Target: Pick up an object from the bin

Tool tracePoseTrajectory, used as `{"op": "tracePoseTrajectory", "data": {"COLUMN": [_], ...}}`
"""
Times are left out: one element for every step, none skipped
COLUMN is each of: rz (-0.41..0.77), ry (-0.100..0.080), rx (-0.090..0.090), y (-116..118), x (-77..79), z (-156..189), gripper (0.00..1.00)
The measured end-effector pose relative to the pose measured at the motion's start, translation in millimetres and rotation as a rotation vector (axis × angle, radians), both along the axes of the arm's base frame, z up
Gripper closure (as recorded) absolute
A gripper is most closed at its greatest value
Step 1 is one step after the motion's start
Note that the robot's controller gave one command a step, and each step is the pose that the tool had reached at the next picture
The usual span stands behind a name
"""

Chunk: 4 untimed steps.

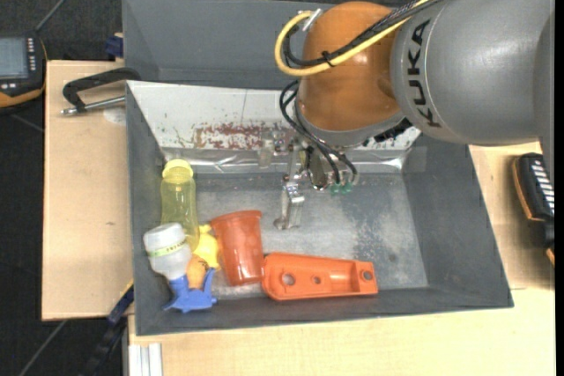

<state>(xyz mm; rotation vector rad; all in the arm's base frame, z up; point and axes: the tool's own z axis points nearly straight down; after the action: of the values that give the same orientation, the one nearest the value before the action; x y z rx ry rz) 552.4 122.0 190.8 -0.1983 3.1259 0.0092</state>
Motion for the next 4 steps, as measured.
{"op": "tracePoseTrajectory", "data": {"rz": [-0.001,-0.015,-0.020,-0.020], "ry": [0.002,-0.007,0.000,0.000], "rx": [0.000,0.002,-0.001,-0.001], "y": [-0.1,19.3,5.2,5.2], "x": [-0.4,-16.6,-32.6,-32.6], "z": [-0.6,-42.0,-84.6,-84.6], "gripper": [0.00,0.00,1.00,1.00]}}
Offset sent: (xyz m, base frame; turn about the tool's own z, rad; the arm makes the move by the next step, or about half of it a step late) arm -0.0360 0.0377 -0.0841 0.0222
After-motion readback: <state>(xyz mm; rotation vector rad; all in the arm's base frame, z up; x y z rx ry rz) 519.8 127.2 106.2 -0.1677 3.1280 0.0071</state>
